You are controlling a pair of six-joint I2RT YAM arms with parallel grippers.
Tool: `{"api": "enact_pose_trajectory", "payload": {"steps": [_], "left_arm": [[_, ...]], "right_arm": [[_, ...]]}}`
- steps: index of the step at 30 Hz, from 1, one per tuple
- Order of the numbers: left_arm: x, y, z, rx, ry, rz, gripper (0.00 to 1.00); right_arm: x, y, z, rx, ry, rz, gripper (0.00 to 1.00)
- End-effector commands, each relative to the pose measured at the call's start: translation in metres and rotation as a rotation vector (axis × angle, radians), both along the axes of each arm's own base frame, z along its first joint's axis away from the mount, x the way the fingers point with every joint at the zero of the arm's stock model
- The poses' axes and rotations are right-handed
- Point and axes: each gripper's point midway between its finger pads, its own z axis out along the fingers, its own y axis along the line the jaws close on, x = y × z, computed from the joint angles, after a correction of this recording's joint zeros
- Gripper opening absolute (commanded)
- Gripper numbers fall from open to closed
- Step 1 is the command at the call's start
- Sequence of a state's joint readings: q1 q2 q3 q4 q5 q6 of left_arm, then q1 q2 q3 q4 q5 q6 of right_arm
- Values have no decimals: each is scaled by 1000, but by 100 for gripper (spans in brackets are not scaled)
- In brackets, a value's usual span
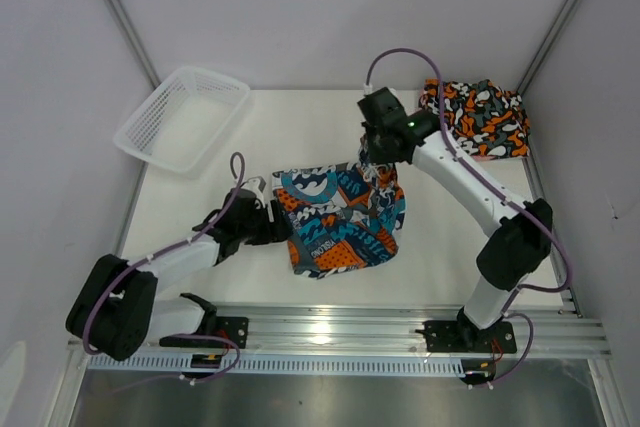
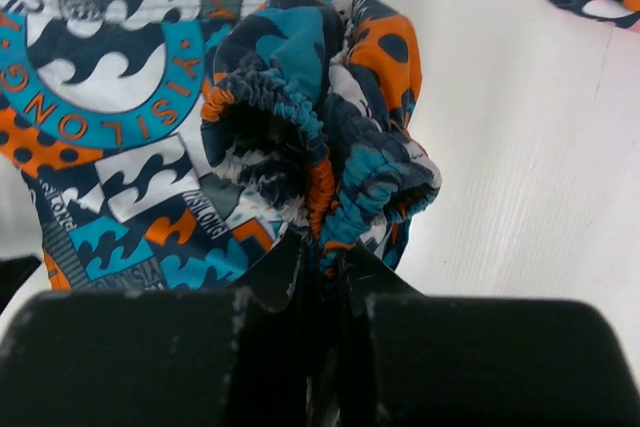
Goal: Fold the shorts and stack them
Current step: Fold the shorts
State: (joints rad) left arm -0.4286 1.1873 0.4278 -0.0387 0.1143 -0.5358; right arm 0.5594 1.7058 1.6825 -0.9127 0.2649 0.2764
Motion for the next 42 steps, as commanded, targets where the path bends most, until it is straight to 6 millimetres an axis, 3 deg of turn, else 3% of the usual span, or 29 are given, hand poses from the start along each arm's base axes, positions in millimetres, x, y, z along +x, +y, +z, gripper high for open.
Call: {"api": "enact_pose_trajectory", "payload": {"steps": [1, 5, 7, 12, 14, 20, 26, 30, 42], "left_arm": [[18, -12, 5, -46, -25, -6, 75], [20, -17, -12, -48, 7, -19, 60], [20, -18, -16, -50, 19, -24, 55], [19, -18, -7, -82, -17, -14, 52], [15, -20, -3, -114, -34, -20, 52], [13, -25, -3, -155, -32, -23, 48], [10, -26, -2, -185, -46, -15, 43], [10, -27, -3, -195, -41, -13, 38], [10, -28, -8, -210, -25, -20, 31]], "right_arm": [[-4, 8, 4, -138, -46, -57, 0], [-11, 37, 1, -218, -76, -45, 0], [-21, 58, -12, -267, -70, -6, 0], [-30, 89, -39, -365, -79, -16, 0], [-33, 110, -54, -372, -77, 12, 0], [-41, 145, -70, -370, -118, 3, 0], [-49, 161, -82, -349, -150, -18, 0], [-59, 175, -76, -312, -182, -5, 1], [-66, 176, -59, -274, -220, -22, 2]]}}
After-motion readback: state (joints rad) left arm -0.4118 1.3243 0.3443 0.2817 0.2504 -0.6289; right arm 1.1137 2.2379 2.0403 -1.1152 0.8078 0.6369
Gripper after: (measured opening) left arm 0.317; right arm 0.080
